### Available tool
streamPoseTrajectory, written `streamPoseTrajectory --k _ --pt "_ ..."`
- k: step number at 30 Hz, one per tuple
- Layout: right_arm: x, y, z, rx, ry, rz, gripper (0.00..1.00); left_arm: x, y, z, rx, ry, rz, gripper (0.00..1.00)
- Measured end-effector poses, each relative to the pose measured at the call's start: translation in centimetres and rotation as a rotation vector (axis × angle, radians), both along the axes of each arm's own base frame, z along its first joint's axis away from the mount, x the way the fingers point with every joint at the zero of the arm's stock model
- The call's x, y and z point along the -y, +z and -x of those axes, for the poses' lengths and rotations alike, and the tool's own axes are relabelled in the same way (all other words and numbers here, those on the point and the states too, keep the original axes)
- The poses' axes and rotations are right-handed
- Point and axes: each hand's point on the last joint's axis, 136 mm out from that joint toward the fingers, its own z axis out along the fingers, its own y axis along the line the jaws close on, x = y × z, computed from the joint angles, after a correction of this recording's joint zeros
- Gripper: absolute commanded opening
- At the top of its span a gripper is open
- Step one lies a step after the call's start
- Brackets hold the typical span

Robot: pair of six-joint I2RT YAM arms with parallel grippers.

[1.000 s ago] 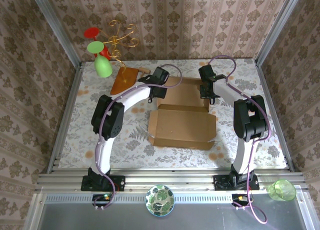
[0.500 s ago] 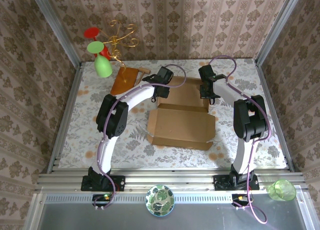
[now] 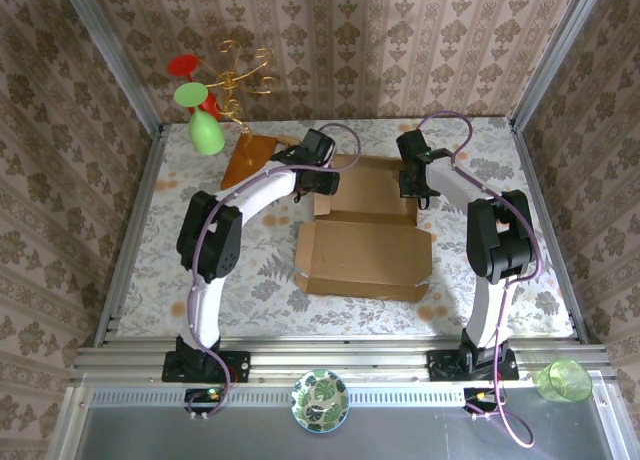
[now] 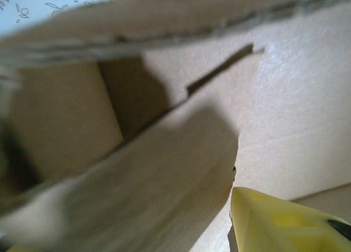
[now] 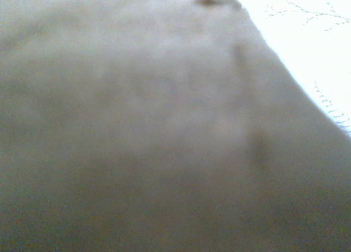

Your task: Fold the paper box

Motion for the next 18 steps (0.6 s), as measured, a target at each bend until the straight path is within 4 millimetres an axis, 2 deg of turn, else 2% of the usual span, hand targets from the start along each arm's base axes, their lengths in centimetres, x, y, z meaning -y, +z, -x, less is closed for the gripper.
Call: streamPoseTrajectory --k 4,7,14,18 --pt "-0.1 0.0 0.0 -0.003 0.003 -0.006 0.0 -0.2 1.5 -0.2 0.01 0.003 0.036 0.53" --pt "-0.3 0.0 0.0 -0.004 0.006 -0.013 0.0 -0.4 1.7 -0.1 0.007 0.003 0.046 0.52" --pt "-0.3 0.0 0.1 -0.005 0.007 -0.017 0.0 -1.9 -0.3 2.0 -0.041 0.005 0.034 0.51" --pt "-0.4 0.0 0.1 -0.005 0.008 -0.019 0.0 -2.8 -0.7 1.6 -0.041 0.022 0.052 0.45"
